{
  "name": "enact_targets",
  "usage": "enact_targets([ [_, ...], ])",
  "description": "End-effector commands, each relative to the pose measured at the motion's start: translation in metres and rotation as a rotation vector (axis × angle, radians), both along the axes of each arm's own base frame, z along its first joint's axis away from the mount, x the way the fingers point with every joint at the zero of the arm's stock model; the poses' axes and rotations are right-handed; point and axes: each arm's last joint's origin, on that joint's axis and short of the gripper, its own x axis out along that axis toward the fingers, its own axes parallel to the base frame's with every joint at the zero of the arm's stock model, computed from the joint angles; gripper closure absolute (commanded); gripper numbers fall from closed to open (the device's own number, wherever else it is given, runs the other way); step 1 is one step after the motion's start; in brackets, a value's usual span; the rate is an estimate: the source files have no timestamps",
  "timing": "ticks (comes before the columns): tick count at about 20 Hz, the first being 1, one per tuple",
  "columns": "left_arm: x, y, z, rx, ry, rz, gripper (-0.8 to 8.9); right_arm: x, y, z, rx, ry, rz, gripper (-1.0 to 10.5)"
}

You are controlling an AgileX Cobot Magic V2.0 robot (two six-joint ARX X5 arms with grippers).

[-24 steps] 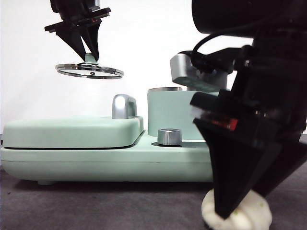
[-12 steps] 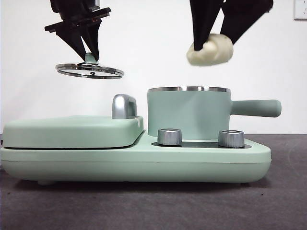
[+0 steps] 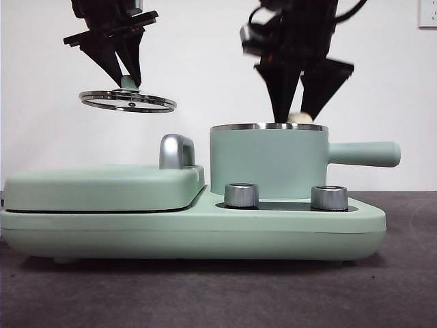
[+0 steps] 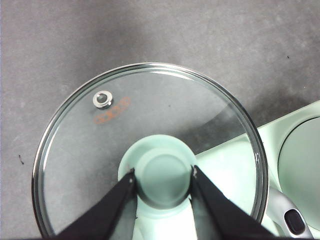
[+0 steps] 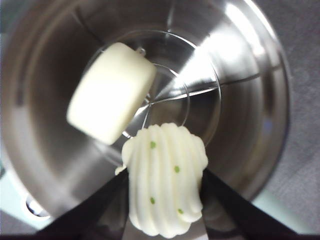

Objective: Put the buns in a small steamer

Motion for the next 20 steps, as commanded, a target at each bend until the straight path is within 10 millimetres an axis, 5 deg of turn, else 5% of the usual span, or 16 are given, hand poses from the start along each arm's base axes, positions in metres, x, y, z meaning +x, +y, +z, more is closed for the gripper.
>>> enact_targets([
  [1,-0.003,-0.001,0.015,-0.023,-0.069,-0.003,7.95,0.009,0.008,-0.009,-0.015,-0.004,0.03,7.6],
  [10,-0.004,-0.001,0.015,-0.022,-0.066,-0.003,7.95,0.018,0.011,-0.021,-0.036,-0.013,0.026,7.5],
  [20,-0.004,-0.001,0.015,-0.021,-0.062,-0.003,7.95,0.017,0.01,-0.02,-0.038,-0.011,0.026,5.4],
])
